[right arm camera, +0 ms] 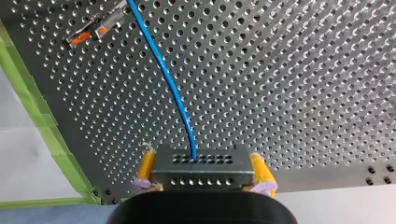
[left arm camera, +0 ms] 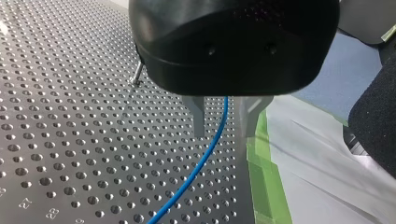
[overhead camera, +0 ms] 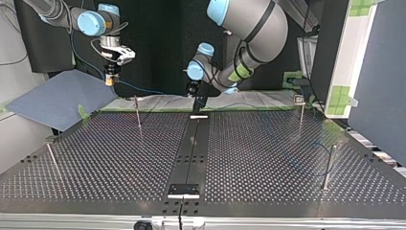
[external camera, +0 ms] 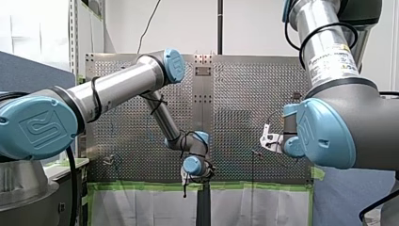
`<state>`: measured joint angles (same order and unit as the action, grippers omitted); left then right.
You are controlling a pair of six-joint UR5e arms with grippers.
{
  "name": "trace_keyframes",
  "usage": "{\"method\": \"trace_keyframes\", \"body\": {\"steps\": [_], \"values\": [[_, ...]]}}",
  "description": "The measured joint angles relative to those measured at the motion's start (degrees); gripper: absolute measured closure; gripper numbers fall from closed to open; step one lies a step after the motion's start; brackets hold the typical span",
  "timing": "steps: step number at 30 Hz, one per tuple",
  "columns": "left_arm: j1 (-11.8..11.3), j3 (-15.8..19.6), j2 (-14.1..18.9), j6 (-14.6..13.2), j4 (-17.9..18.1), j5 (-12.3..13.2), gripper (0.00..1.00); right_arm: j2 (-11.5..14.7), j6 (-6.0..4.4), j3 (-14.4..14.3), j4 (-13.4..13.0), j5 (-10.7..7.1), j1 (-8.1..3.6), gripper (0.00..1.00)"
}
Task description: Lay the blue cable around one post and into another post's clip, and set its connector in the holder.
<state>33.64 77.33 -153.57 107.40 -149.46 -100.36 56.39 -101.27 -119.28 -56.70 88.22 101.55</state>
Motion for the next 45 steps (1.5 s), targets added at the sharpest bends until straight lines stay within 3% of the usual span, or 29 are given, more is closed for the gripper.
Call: {"method": "trace_keyframes", "body": {"steps": [18, 21, 23, 28, 34, 37, 45], "values": [[0.0, 0.0, 0.0, -0.1, -0.7, 0.0, 0.67, 0.0, 0.0, 0.0, 0.3, -1.04, 0.51, 1.0], [0.0, 0.0, 0.0, -0.3, -0.9, 0.0, 0.7, 0.1, 0.0, 0.0, 0.4, -1.04, 0.56, 1.0], [0.0, 0.0, 0.0, -0.4, -1.0, 0.0, 0.8, 0.1, 0.0, 0.0, 0.4, -1.06, 0.64, 1.0], [0.1, 0.0, 0.0, -0.4, -1.1, 0.1, 0.93, 0.1, 0.0, 0.0, 0.5, -1.05, 0.78, 1.0], [0.2, 0.0, 0.0, -0.5, -1.1, 0.1, 0.93, 0.0, 0.0, 0.0, 0.6, -1.08, 0.8, 1.0], [0.2, 0.0, 0.0, -0.5, -1.1, 0.1, 1.0, 0.0, 0.0, 0.0, 0.6, -1.07, 0.82, 1.0], [0.3, 0.0, 0.0, -1.0, -1.3, 0.7, 1.0, 0.0, 0.0, 0.0, 0.6, -1.04, 0.83, 1.0]]}}
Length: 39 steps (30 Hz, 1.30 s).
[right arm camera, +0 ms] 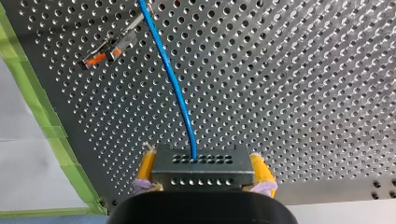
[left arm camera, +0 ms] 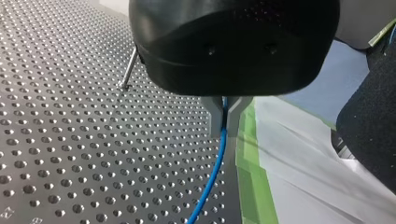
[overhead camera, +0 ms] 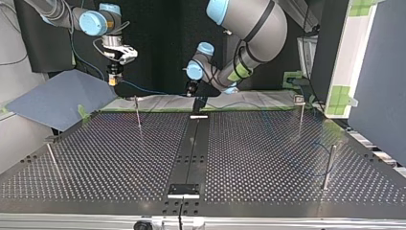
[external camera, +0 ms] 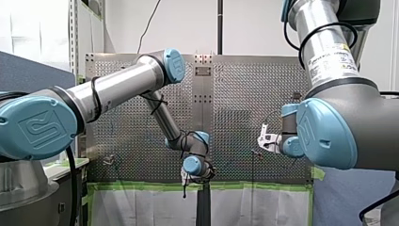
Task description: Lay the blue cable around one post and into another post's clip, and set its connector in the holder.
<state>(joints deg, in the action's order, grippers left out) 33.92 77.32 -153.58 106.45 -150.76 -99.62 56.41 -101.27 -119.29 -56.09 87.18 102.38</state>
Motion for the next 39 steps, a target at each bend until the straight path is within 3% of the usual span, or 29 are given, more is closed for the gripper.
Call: {"method": "trace_keyframes", "body": {"steps": [7, 15, 23, 30, 39], "values": [[0.8, 0.3, 0.0, -1.1, 0.2, 0.2, 1.0, 0.0, -0.05, 0.0, 0.6, 0.53, -0.22, 1.0], [3.4, 0.8, 0.0, -1.1, 1.4, -0.2, 1.0, 0.0, 0.2, -0.3, 1.7, 3.29, -0.6, 1.0], [6.7, 0.5, 0.0, 1.1, 3.5, -1.5, 1.0, -0.1, 0.03, -0.6, 1.9, 4.79, -1.29, 1.0], [7.9, -1.4, 0.0, 2.3, 2.8, -1.6, 1.0, -0.2, -0.75, -0.6, 1.9, 5.83, -1.52, 1.0], [9.3, -4.5, 0.0, 3.7, 0.8, -1.9, 1.0, -0.3, -1.57, -0.6, 2.0, 6.41, -3.27, 1.0]]}}
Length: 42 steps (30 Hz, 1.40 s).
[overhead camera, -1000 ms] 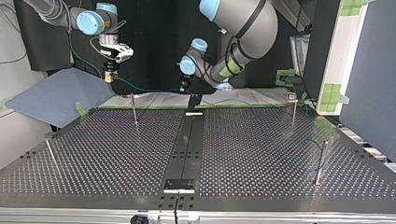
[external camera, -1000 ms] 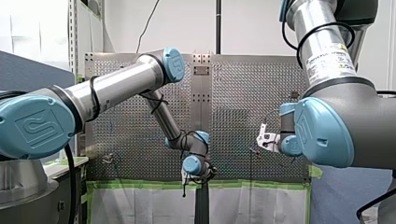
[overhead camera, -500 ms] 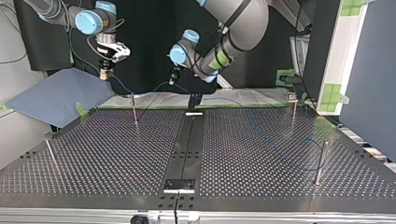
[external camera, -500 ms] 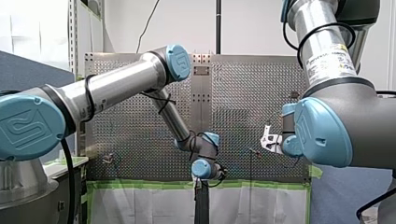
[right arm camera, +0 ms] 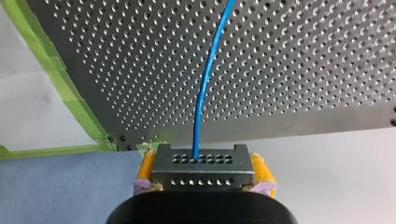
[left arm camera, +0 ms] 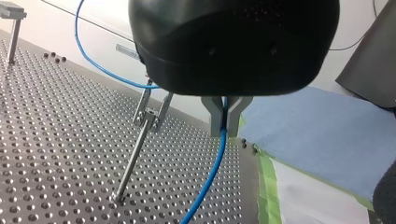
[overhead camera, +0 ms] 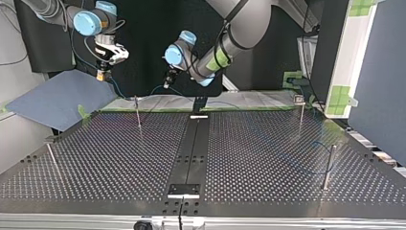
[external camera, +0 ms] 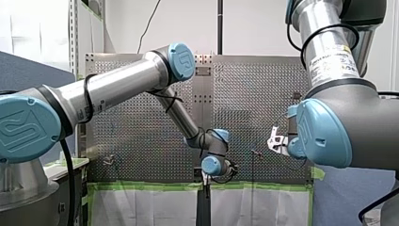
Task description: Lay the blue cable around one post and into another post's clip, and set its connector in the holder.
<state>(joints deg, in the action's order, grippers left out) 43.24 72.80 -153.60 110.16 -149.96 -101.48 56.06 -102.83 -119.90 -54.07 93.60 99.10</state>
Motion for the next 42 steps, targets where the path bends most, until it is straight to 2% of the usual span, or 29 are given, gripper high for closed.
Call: {"method": "trace_keyframes", "body": {"steps": [4, 11, 20, 25, 33, 42], "values": [[0.4, -0.7, 0.0, 0.2, -0.7, -0.2, 1.0, -0.2, -0.15, 0.0, -0.1, 0.07, -0.39, 1.0], [0.4, -0.8, 0.0, 0.4, -1.1, -0.4, 1.0, -1.7, -1.11, 0.0, -1.4, 0.11, -2.91, 1.0], [0.2, -0.8, 0.0, 0.5, -1.2, -0.4, 1.0, -2.1, -2.4, 0.1, -2.9, 0.04, -5.14, 1.0], [0.0, -0.8, 0.0, 0.6, -1.5, -0.7, 1.0, -2.2, -2.54, 0.5, -3.7, -0.15, -6.11, 1.0], [-0.2, -0.8, 0.0, 0.9, -1.6, -1.4, 1.0, -2.3, -2.96, 2.2, -3.6, -1.67, -7.28, 1.0], [-0.6, -0.3, 0.0, 0.9, -1.7, -1.9, 1.0, -2.5, -2.86, 3.1, -3.7, -2.98, -8.68, 1.0]]}}
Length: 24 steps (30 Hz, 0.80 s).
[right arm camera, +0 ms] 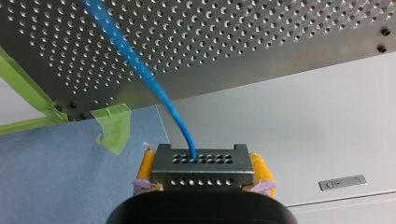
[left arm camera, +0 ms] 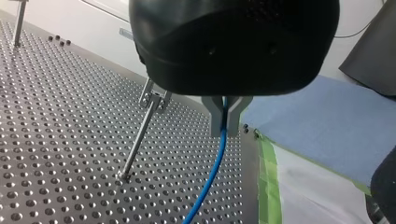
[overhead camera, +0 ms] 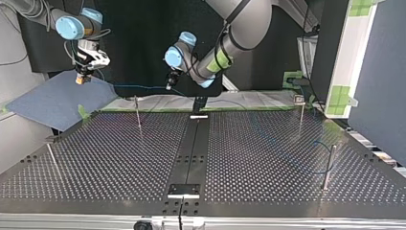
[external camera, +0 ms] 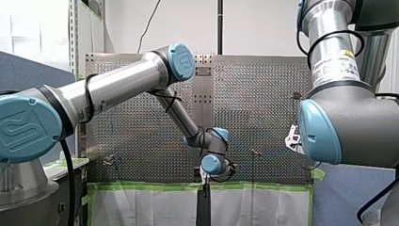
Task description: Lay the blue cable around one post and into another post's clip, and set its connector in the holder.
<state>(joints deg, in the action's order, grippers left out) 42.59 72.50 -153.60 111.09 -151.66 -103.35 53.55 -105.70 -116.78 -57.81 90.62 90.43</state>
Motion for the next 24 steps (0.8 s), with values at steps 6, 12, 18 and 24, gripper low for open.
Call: {"method": "trace_keyframes", "body": {"steps": [6, 12, 18, 24], "values": [[-0.3, 0.4, 0.0, -0.2, -0.1, -0.1, 1.0, -0.1, 0.19, 0.2, -0.1, -1.01, -0.61, 1.0], [-0.5, 0.4, 0.0, -0.2, -0.1, -0.2, 1.0, -0.3, 0.46, 0.4, -0.2, -2.15, -0.94, 1.0], [-0.7, 0.4, -0.1, 0.4, 1.0, 0.2, 1.0, -0.5, 0.94, 0.6, -0.2, -2.97, -0.79, 1.0], [-0.6, 0.0, 0.0, 1.3, 1.7, 0.6, 1.0, -0.7, 1.46, 0.6, -0.4, -3.1, -0.55, 1.0]]}}
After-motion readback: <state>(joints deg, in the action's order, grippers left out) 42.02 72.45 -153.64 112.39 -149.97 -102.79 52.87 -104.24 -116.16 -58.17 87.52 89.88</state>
